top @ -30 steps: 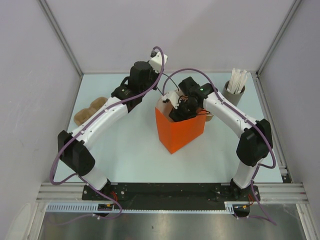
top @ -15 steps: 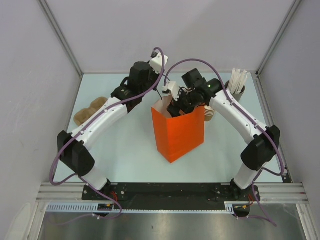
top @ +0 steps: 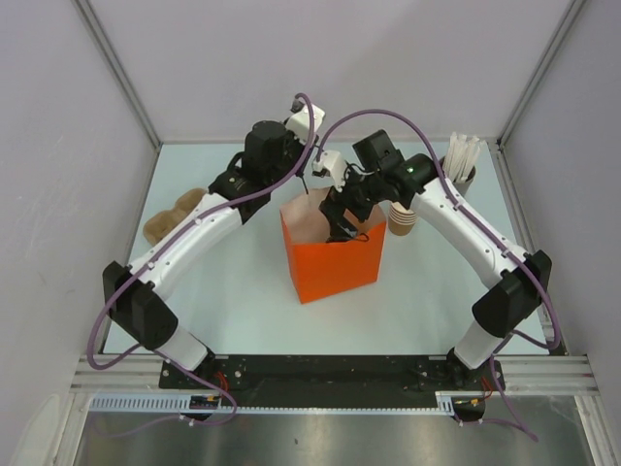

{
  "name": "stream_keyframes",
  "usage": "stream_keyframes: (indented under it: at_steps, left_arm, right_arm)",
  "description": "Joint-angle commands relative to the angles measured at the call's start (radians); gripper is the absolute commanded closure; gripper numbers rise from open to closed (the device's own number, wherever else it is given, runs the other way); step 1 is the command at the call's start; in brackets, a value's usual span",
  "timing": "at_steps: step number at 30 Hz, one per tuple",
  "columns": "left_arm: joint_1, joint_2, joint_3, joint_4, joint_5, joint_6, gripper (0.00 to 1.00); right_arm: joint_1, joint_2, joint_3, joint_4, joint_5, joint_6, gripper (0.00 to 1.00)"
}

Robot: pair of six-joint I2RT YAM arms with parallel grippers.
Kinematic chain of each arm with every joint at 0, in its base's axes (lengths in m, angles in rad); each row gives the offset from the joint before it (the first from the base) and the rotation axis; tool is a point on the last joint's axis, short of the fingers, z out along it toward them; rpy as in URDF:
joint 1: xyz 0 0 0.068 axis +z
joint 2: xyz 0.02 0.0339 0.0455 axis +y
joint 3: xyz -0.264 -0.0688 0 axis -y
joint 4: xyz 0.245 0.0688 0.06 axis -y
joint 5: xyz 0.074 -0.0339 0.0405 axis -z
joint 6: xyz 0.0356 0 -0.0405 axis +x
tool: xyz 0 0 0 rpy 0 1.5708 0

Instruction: Pack the takeout coffee

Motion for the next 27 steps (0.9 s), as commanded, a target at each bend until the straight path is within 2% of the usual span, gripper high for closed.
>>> stream_keyframes:
  at_steps: [1,8,11,20,23,27]
  left_arm:
    - [-0.003,-0.067,-0.009,0.060,0.041,0.027,0.65]
    - [-0.003,-0.070,-0.005,0.045,0.088,0.051,0.64]
    - [-0.006,-0.059,-0.004,0.042,0.081,0.056,0.59]
    - [-0.007,0.008,0.063,0.022,0.078,0.064,0.57]
    - [-0.008,0.027,0.093,0.020,0.080,0.064,0.57]
    - [-0.011,0.062,0.134,0.016,0.078,0.068,0.69]
  right_arm:
    - [-0.002,-0.053,0.046,0.040,0.008,0.017,0.04]
    - [-0.023,-0.119,0.126,0.052,-0.050,0.020,0.04]
    - [-0.048,-0.150,0.137,0.071,-0.044,0.022,0.03]
    - [-0.223,-0.199,0.109,0.158,-0.018,0.118,0.04]
    - [-0.299,-0.233,0.050,0.225,0.017,0.147,0.04]
    - [-0.404,-0.261,-0.010,0.293,0.036,0.178,0.06]
